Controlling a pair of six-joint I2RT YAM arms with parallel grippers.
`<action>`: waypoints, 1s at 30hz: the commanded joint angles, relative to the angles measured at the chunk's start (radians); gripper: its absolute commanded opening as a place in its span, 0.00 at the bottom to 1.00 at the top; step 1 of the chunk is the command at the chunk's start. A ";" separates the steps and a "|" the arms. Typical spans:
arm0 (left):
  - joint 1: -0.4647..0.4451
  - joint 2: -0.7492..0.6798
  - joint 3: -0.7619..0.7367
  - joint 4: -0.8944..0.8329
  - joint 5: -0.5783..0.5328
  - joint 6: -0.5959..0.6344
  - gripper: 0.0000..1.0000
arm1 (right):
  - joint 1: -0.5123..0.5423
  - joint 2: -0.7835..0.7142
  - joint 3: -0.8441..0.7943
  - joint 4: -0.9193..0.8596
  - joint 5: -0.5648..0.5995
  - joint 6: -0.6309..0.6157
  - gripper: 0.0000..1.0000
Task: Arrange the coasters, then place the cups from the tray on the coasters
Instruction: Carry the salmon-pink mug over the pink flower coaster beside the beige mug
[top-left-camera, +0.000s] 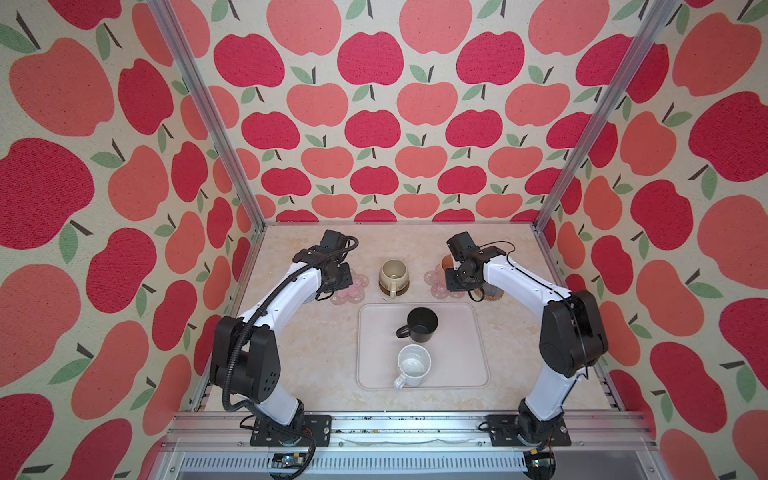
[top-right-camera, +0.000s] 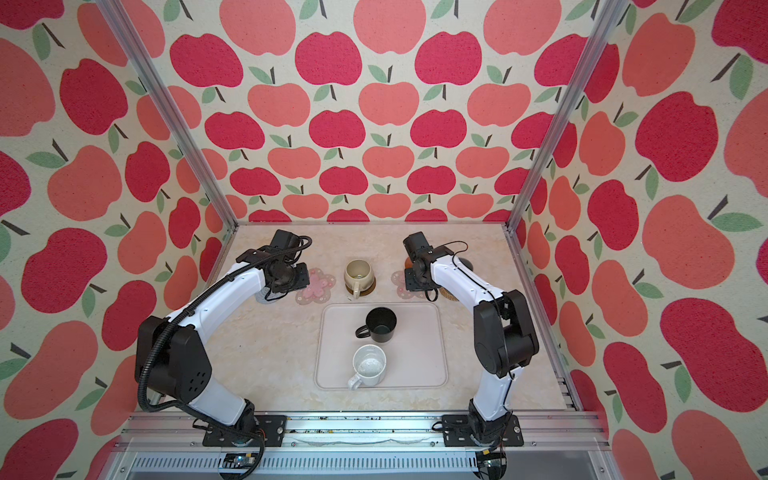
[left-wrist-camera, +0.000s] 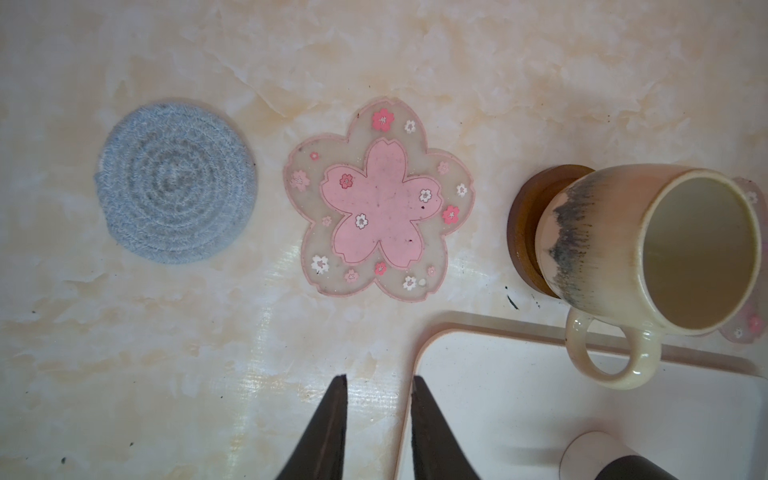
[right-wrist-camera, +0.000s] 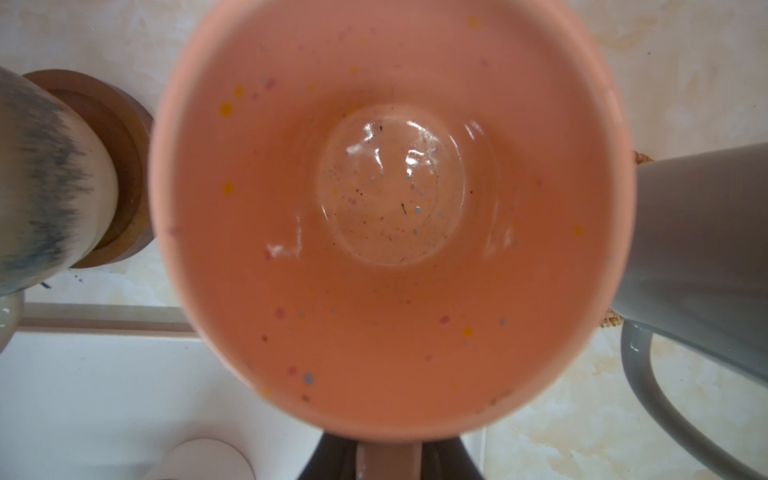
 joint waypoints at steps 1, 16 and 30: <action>0.011 0.019 0.016 0.008 0.012 0.018 0.29 | -0.004 -0.001 0.048 0.046 0.001 0.041 0.00; 0.024 0.038 0.019 0.018 0.035 0.021 0.29 | -0.004 0.022 0.056 0.042 -0.001 0.073 0.00; 0.030 0.036 0.017 0.014 0.037 0.025 0.29 | -0.003 0.050 0.071 0.042 -0.004 0.085 0.00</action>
